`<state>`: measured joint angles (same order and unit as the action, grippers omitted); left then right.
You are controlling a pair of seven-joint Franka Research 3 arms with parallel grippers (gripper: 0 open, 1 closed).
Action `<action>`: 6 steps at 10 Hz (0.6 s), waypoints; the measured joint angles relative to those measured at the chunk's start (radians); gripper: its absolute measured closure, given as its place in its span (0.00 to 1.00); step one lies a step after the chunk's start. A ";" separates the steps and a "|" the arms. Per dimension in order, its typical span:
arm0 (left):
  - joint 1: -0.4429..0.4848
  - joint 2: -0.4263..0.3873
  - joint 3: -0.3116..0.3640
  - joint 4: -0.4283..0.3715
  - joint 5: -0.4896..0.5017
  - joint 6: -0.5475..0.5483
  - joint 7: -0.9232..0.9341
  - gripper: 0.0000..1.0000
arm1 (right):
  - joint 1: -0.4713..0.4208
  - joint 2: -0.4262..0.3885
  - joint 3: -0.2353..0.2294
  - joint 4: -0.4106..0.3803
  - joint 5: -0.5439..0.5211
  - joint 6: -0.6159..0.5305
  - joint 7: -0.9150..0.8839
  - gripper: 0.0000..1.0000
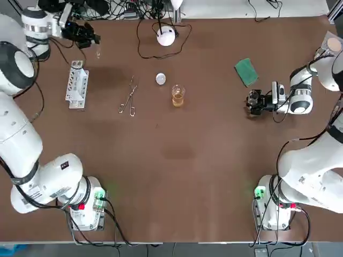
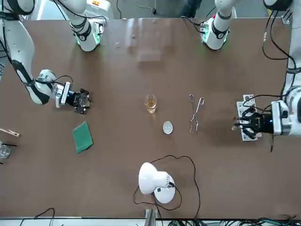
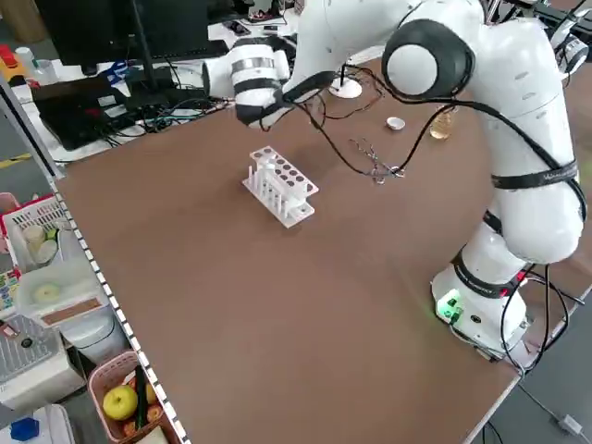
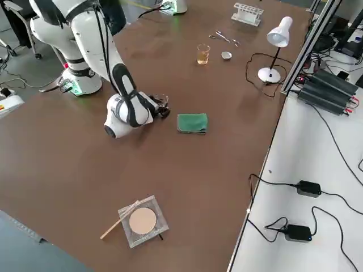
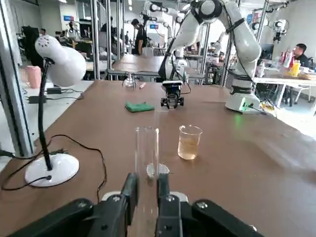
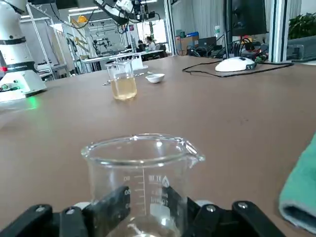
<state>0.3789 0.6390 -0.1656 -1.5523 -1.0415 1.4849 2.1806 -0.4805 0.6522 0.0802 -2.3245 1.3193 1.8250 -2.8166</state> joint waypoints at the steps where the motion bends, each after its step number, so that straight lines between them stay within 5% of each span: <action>1: -0.055 -0.016 0.000 -0.003 0.000 0.037 -0.052 0.79 | 0.010 -0.001 0.016 0.002 0.023 0.000 0.010 0.62; 6: -0.345 -0.132 0.017 -0.144 0.027 0.298 -0.201 0.79 | 0.137 -0.087 0.057 -0.009 0.219 -0.001 0.070 0.62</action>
<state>0.0343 0.5073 -0.1489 -1.6959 -1.0148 1.7830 1.9796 -0.3438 0.5651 0.1375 -2.3335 1.5386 1.8241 -2.7463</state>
